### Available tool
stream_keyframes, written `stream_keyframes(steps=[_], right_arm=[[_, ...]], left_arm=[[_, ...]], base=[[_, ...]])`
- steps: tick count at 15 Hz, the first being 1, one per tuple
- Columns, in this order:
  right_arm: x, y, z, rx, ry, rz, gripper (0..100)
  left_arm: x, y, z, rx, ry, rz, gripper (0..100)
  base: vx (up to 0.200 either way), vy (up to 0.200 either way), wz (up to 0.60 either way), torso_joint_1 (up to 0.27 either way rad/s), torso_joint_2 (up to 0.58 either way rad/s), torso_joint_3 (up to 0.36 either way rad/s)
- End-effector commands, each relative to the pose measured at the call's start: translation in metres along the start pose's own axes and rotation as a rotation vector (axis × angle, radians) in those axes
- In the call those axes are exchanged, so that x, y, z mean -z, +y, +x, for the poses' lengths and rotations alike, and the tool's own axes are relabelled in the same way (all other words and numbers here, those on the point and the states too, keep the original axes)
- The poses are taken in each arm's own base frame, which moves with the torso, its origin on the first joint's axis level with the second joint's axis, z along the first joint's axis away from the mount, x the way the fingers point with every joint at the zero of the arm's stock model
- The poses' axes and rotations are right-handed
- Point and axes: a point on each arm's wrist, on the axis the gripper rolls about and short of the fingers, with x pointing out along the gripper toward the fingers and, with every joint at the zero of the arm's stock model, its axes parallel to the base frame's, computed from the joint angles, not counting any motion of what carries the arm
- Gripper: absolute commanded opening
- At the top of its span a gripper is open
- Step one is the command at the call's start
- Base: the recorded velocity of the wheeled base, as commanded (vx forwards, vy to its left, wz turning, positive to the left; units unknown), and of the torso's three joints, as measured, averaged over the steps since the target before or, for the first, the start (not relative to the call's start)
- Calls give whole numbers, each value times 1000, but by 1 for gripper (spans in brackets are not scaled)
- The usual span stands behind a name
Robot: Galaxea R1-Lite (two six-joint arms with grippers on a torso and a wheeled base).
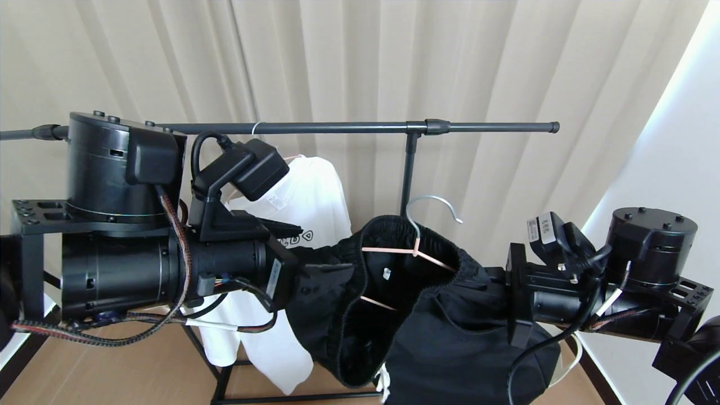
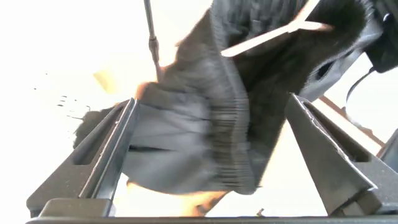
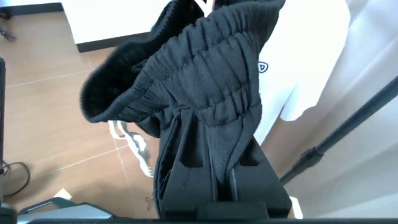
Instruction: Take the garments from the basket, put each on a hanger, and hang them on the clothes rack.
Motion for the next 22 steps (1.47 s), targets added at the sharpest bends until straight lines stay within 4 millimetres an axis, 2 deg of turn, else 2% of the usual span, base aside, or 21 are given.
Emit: stream_keyframes(steps=[1,2,4,5,7,8,10,13,22], right_arm=[[6,0,2,-34,10,17,0],[6,0,2,-50,5,17,0],[6,2,0,-63,2,17,0],[5,3,0,-77,-7,12,0],[5,4,-1,-85,-17,5,0],[6,4,-1,-99,-21,5,0],[5,5,-1,-98,-24,1,0],[5,5,-1,-98,-24,1,0],[4,6,-2,-125,-35,-4,0]], left_arm=[[2,14,-7,26,12,45,100],[-2,25,-13,95,45,82,100],[-7,34,-12,130,98,112,100],[-5,43,-5,135,120,179,100],[-3,47,1,148,125,258,100],[3,50,12,182,140,347,100],[8,51,25,250,134,413,100],[1,44,29,372,54,426,100],[14,43,57,487,48,431,100]], base=[[0,0,0,0,0,0],[0,0,0,0,0,0],[0,0,0,0,0,0],[0,0,0,0,0,0],[0,0,0,0,0,0],[0,0,0,0,0,0],[0,0,0,0,0,0],[0,0,0,0,0,0],[0,0,0,0,0,0]])
